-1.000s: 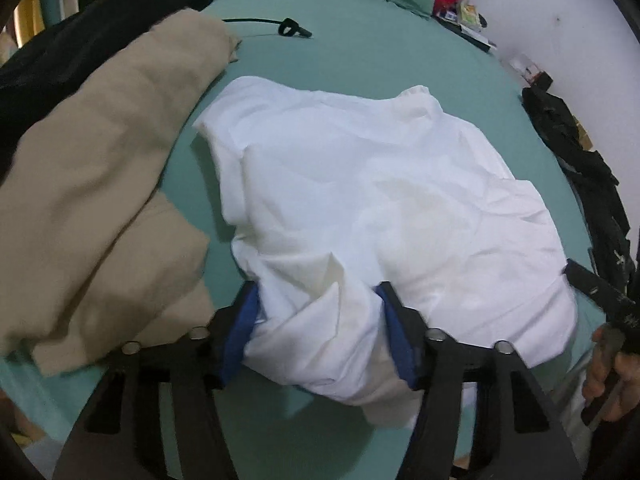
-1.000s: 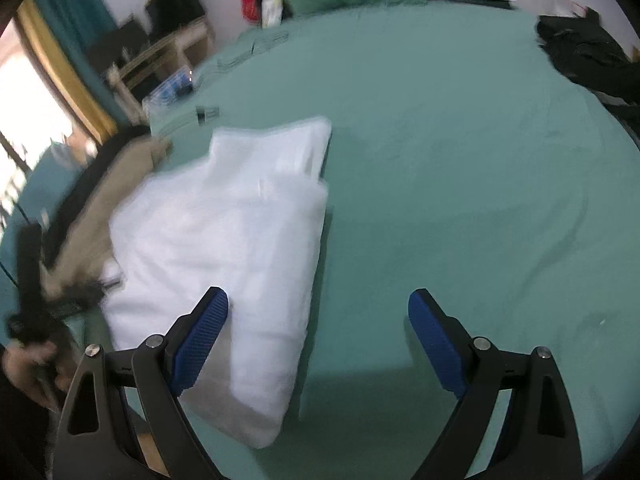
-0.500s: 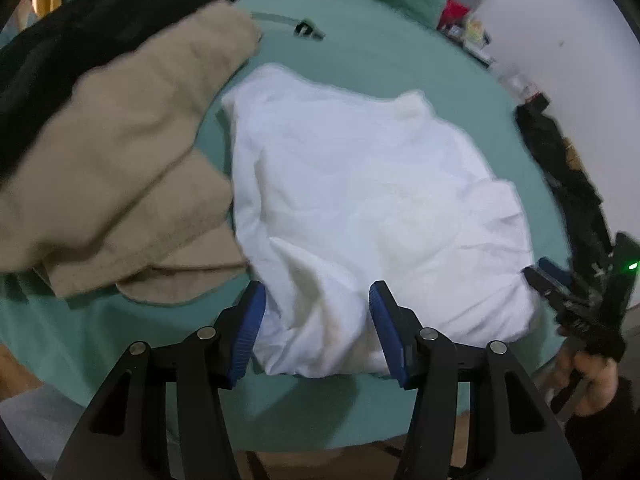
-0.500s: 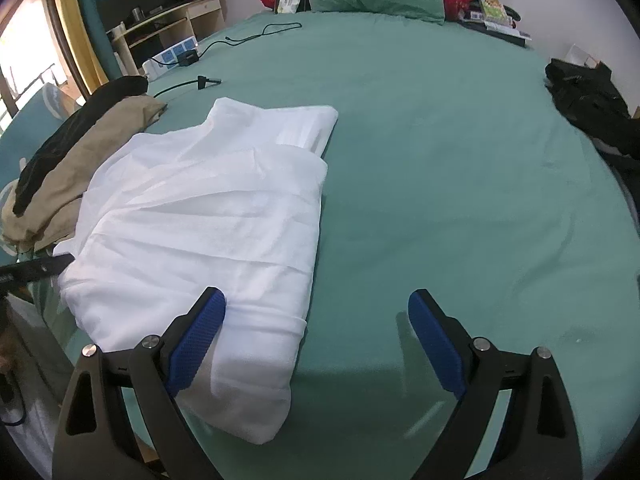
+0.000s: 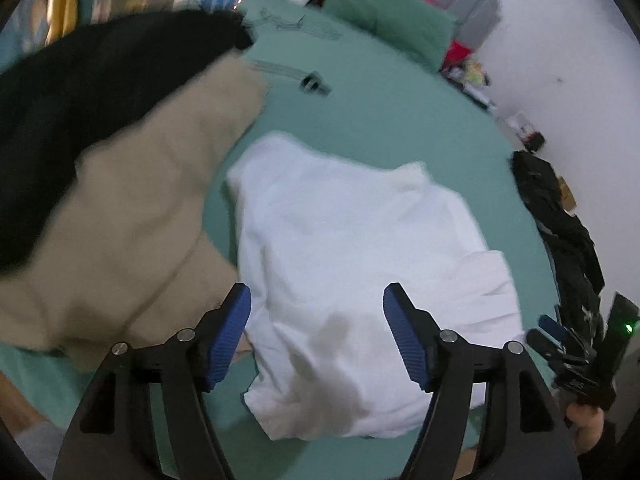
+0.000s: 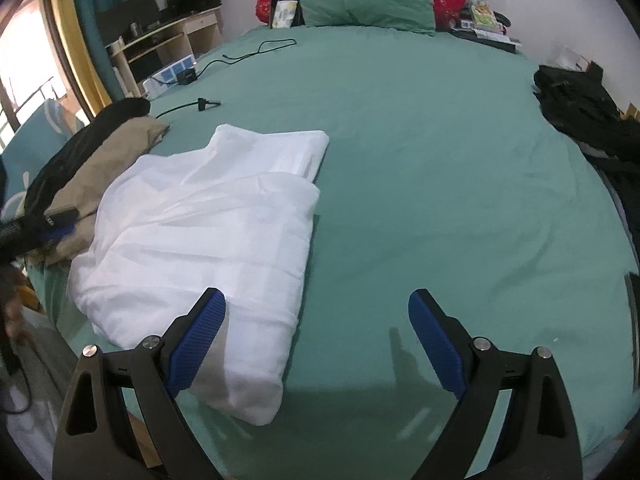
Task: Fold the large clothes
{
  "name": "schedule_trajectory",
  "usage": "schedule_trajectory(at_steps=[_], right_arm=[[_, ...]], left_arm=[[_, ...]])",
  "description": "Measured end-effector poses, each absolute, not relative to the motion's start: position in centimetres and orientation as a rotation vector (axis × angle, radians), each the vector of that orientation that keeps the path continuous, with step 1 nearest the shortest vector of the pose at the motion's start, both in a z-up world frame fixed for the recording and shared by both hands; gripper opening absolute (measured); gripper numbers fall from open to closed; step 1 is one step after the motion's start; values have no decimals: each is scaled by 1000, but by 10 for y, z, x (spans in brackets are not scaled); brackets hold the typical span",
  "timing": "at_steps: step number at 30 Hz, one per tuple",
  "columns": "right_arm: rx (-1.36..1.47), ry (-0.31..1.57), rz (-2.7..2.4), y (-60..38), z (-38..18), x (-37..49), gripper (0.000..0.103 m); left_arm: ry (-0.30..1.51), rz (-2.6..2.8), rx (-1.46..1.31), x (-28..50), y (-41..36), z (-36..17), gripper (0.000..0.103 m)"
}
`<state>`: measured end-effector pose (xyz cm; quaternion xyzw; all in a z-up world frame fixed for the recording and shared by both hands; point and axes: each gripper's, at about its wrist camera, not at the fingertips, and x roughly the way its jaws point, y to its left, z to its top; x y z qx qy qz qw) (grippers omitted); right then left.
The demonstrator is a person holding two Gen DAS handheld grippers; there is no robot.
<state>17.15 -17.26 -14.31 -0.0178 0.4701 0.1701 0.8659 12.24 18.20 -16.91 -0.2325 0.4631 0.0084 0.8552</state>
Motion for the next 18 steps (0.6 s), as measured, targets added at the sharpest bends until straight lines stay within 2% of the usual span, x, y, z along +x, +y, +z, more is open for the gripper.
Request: schedule_trajectory(at_steps=[4, 7, 11, 15, 18], right_arm=[[3, 996, 344, -182, -147, 180, 92], [87, 1008, 357, -192, -151, 186, 92], [166, 1036, 364, -199, -160, 194, 92], [169, 1053, 362, -200, -168, 195, 92], [182, 1060, 364, -202, -169, 195, 92]], left_arm=[[1011, 0, -652, 125, 195, -203, 76], [987, -43, -734, 127, 198, -208, 81], [1006, -218, -893, 136, 190, -220, 81], [1047, -310, -819, 145, 159, -218, 81], [1068, -340, -739, 151, 135, -213, 88]])
